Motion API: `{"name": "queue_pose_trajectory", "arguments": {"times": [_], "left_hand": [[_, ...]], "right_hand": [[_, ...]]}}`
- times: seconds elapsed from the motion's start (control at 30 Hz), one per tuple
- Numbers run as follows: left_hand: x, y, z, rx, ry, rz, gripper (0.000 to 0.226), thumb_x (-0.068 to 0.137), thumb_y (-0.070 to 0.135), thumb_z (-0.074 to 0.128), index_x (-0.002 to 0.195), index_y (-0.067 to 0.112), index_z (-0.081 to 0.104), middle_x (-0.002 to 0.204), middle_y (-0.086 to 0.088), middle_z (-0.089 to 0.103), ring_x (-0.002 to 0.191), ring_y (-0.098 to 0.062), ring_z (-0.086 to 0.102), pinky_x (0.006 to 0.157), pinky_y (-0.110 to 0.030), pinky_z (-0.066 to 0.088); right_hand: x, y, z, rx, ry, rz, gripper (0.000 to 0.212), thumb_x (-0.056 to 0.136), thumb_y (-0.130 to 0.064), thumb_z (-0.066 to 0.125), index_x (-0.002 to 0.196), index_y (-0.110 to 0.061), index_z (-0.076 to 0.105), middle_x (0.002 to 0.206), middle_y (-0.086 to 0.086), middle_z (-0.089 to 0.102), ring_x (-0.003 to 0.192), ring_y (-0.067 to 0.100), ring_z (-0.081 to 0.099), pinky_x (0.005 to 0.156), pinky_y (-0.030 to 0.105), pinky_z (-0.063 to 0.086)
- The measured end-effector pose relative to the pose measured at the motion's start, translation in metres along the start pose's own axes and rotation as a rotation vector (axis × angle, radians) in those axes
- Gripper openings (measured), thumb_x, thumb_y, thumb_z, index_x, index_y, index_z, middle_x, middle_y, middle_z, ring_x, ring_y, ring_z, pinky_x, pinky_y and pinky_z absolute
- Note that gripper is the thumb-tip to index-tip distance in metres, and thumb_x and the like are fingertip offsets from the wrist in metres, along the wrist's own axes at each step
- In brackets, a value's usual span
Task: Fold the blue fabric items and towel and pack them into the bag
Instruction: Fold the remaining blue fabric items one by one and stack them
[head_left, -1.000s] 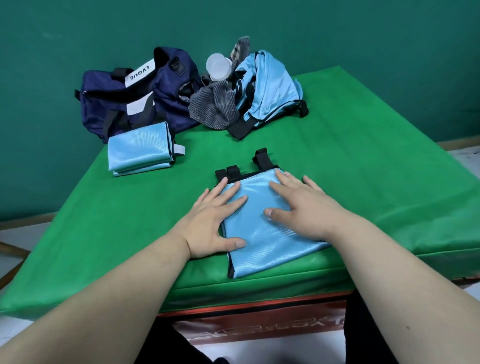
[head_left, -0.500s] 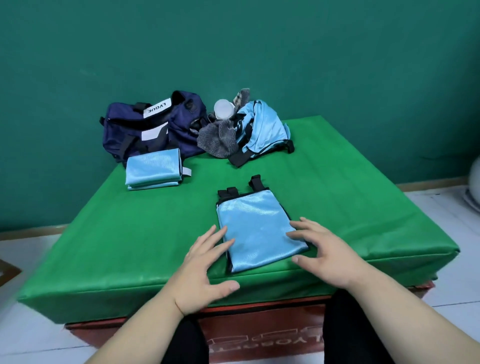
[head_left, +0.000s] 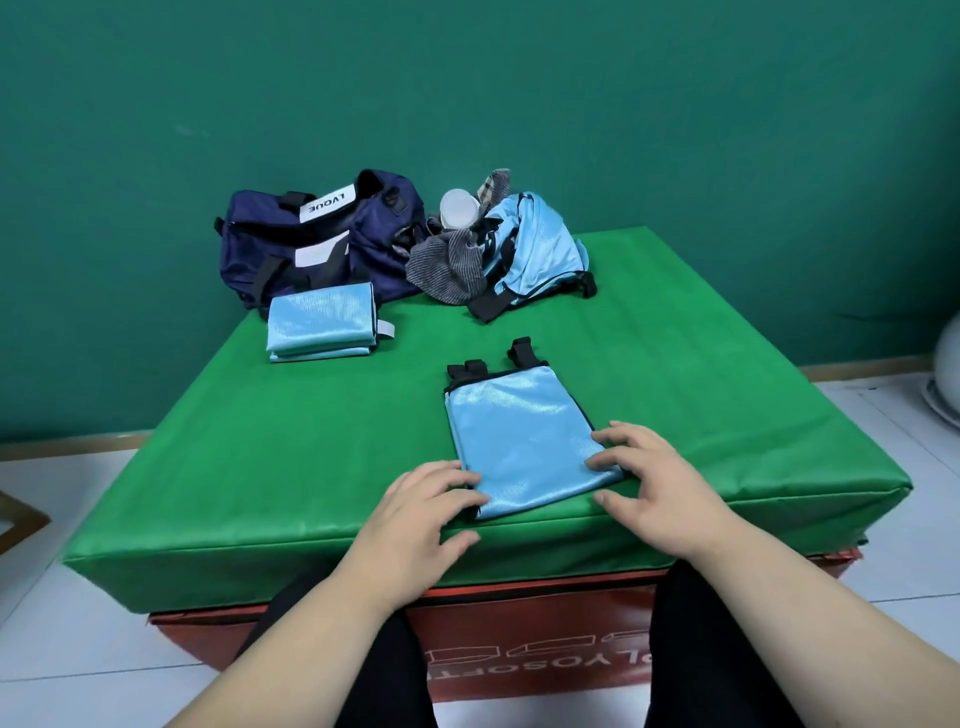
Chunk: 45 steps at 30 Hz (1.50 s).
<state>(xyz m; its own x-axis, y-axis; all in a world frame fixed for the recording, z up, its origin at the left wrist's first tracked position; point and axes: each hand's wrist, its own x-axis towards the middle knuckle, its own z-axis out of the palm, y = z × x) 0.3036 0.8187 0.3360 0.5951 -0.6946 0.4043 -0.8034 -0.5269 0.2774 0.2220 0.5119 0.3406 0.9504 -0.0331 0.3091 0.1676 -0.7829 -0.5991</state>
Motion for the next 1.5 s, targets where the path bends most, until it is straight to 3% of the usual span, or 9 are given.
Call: {"name": "queue_pose_trajectory", "arguments": {"times": [0.33, 0.5, 0.67, 0.93, 1.1, 1.23, 1.3, 1.4, 1.5], "left_hand": [[0.01, 0.0, 0.005, 0.016, 0.036, -0.021, 0.03, 0.081, 0.034, 0.079, 0.11, 0.031, 0.072, 0.11, 0.021, 0.065, 0.109, -0.004, 0.052, 0.094, -0.032, 0.044], [0.011, -0.001, 0.003, -0.078, 0.104, -0.062, 0.021, 0.089, 0.041, 0.059, 0.102, 0.029, 0.07, 0.102, 0.024, 0.063, 0.104, -0.002, 0.053, 0.091, -0.036, 0.048], [0.01, -0.005, -0.002, -0.291, 0.196, -0.149, 0.022, 0.091, 0.041, 0.054, 0.101, 0.027, 0.068, 0.109, 0.025, 0.064, 0.115, 0.0, 0.055, 0.101, -0.025, 0.042], [0.01, 0.0, -0.008, -0.534, 0.174, -0.349, 0.02, 0.089, 0.057, 0.044, 0.106, 0.055, 0.055, 0.129, 0.017, 0.064, 0.128, 0.005, 0.05, 0.105, -0.022, 0.039], [0.008, 0.007, -0.01, -0.526, 0.209, -0.325, 0.031, 0.097, 0.065, 0.03, 0.109, 0.045, 0.049, 0.13, 0.022, 0.061, 0.12, 0.003, 0.055, 0.097, -0.018, 0.041], [0.013, 0.009, -0.009, -0.508, 0.238, -0.34, 0.039, 0.09, 0.078, 0.023, 0.097, 0.045, 0.043, 0.074, 0.023, 0.053, 0.061, -0.002, 0.044, 0.057, -0.02, 0.034], [0.017, 0.007, -0.007, -0.531, 0.224, -0.361, 0.039, 0.086, 0.081, 0.031, 0.098, 0.046, 0.041, 0.077, 0.021, 0.054, 0.06, -0.005, 0.044, 0.059, -0.023, 0.037], [0.025, 0.007, -0.005, -0.547, 0.183, -0.491, 0.036, 0.076, 0.066, 0.06, 0.104, 0.052, 0.041, 0.094, 0.027, 0.066, 0.078, -0.017, 0.063, 0.077, -0.036, 0.05], [0.036, 0.007, -0.002, -0.468, 0.176, -0.561, 0.04, 0.084, 0.042, 0.072, 0.108, 0.055, 0.042, 0.096, 0.036, 0.065, 0.085, 0.002, 0.065, 0.075, -0.026, 0.047]], "right_hand": [[0.0, 0.006, 0.0, 0.03, -0.005, 0.001, 0.034, 0.07, -0.031, 0.071, 0.104, -0.029, 0.072, 0.127, -0.017, 0.054, 0.133, 0.003, 0.041, 0.112, 0.024, 0.03], [0.001, 0.004, -0.001, 0.041, -0.013, 0.001, 0.039, 0.07, -0.03, 0.075, 0.109, -0.031, 0.07, 0.129, -0.016, 0.051, 0.137, 0.007, 0.037, 0.117, 0.031, 0.029], [0.003, -0.001, 0.005, -0.015, -0.037, -0.016, 0.038, 0.075, -0.054, 0.063, 0.108, -0.037, 0.07, 0.133, -0.021, 0.046, 0.144, 0.007, 0.029, 0.119, 0.04, 0.027], [0.012, -0.012, 0.012, 0.007, 0.007, -0.143, 0.024, 0.084, -0.05, 0.061, 0.096, -0.031, 0.069, 0.137, -0.014, 0.053, 0.146, 0.01, 0.029, 0.116, 0.044, 0.033], [0.019, -0.028, 0.016, 0.264, 0.188, -0.127, 0.005, 0.09, -0.041, 0.057, 0.092, -0.036, 0.058, 0.122, -0.013, 0.065, 0.134, 0.01, 0.048, 0.11, 0.034, 0.039], [0.027, -0.031, 0.019, 0.236, 0.295, -0.016, 0.025, 0.09, -0.073, 0.04, 0.1, -0.052, 0.048, 0.094, -0.013, 0.064, 0.091, 0.007, 0.06, 0.083, 0.032, 0.047], [0.034, -0.032, 0.018, 0.169, 0.328, 0.032, 0.025, 0.089, -0.069, 0.038, 0.096, -0.046, 0.043, 0.078, -0.01, 0.058, 0.072, 0.011, 0.053, 0.066, 0.037, 0.042], [0.046, -0.032, 0.017, 0.091, 0.343, 0.08, 0.027, 0.092, -0.06, 0.04, 0.097, -0.033, 0.041, 0.073, -0.013, 0.053, 0.069, 0.018, 0.052, 0.063, 0.035, 0.038], [0.063, -0.034, 0.019, 0.018, 0.289, 0.157, 0.022, 0.098, -0.049, 0.046, 0.096, -0.028, 0.04, 0.07, -0.011, 0.051, 0.07, 0.029, 0.053, 0.061, 0.035, 0.034]]}}
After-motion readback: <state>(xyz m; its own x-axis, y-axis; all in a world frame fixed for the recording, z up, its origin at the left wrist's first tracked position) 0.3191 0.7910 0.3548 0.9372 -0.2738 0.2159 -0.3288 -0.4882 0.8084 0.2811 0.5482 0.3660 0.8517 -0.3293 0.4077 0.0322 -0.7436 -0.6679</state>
